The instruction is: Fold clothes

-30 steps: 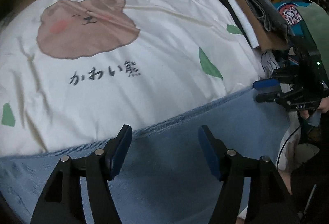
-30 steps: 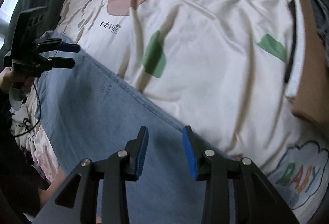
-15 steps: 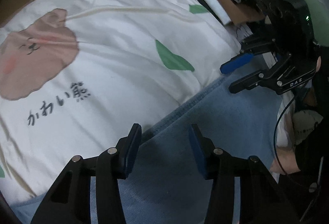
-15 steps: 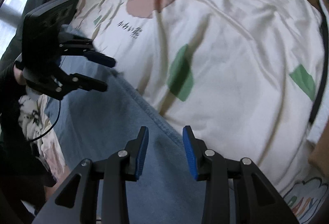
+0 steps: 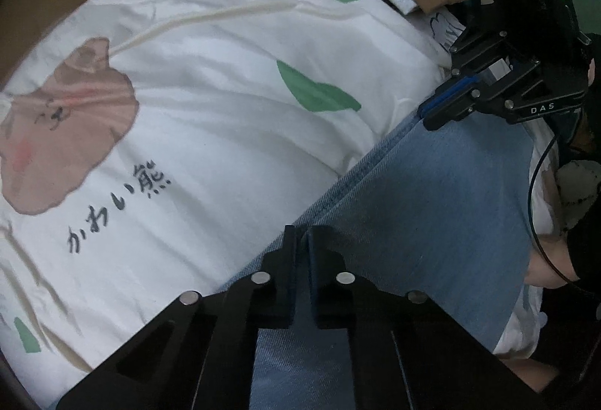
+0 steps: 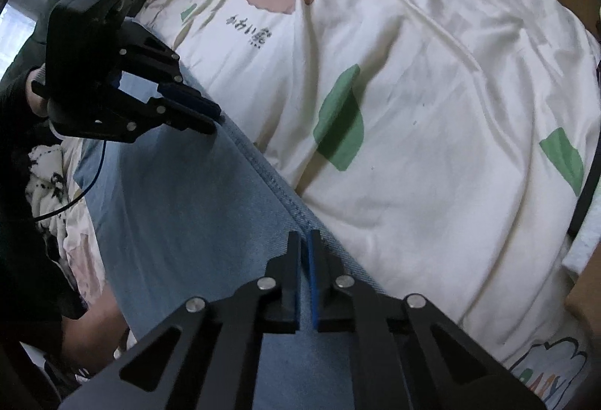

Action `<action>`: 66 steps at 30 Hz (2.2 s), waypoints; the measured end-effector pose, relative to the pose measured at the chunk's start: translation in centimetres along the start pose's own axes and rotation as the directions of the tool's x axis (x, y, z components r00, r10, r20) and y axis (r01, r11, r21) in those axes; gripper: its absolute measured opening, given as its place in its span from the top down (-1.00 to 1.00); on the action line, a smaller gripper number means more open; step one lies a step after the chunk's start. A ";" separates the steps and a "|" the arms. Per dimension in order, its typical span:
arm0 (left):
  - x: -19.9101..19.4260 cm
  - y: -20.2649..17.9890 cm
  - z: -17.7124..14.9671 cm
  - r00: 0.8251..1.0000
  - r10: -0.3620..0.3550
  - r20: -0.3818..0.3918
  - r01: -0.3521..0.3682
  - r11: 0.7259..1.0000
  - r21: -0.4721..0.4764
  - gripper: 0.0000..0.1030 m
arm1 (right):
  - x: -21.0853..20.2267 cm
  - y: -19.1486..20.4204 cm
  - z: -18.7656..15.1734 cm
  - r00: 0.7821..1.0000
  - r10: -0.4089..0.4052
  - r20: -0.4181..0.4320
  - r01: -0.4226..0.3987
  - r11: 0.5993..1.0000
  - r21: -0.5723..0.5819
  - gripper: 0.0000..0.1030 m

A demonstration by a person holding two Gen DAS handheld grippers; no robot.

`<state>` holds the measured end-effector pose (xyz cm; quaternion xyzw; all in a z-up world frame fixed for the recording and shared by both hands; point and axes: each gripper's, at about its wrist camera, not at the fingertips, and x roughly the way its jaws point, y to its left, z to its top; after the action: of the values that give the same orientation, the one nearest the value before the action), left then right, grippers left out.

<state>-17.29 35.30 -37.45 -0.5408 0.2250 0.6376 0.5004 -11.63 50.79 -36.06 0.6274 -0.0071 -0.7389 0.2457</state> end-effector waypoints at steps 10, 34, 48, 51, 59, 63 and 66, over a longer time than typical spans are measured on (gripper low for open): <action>-1.1 -0.1 0.5 0.998 0.036 0.055 -0.034 0.999 -0.020 0.97 | -0.4 0.3 0.8 0.999 -0.023 0.045 0.021 0.999 0.045 0.97; -0.6 0.8 -2.3 0.992 0.113 0.048 -0.088 0.925 -0.369 0.94 | 3.8 4.3 1.7 0.999 -0.012 0.040 0.009 0.998 0.070 0.89; 2.0 1.8 -4.7 0.990 0.079 0.115 -0.012 0.870 -0.494 0.94 | 6.9 3.0 1.4 0.995 -0.065 0.076 0.052 0.985 0.164 0.92; 2.0 1.3 -4.8 0.986 0.111 0.122 -0.031 0.852 -0.523 0.94 | 6.7 3.0 1.8 0.996 -0.059 0.064 0.046 0.980 0.195 0.92; 1.7 0.4 -4.4 0.979 0.167 0.117 -0.073 0.823 -0.563 0.94 | 6.7 3.8 1.9 0.996 -0.068 0.063 0.058 0.988 0.143 0.93; -1.1 -0.2 -1.9 0.971 0.225 0.087 -0.150 0.846 -0.512 0.94 | 6.7 4.2 2.1 0.996 -0.092 0.009 0.091 0.992 0.082 0.93; -4.0 0.2 -0.4 0.966 0.245 0.078 -0.172 0.841 -0.512 0.94 | 6.0 3.9 2.2 0.991 -0.130 -0.032 0.132 0.988 0.083 0.93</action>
<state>-17.59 33.36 -33.99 -0.5779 0.0736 0.7613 0.2847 -12.85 44.49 -39.94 0.6460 0.0060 -0.7442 0.1698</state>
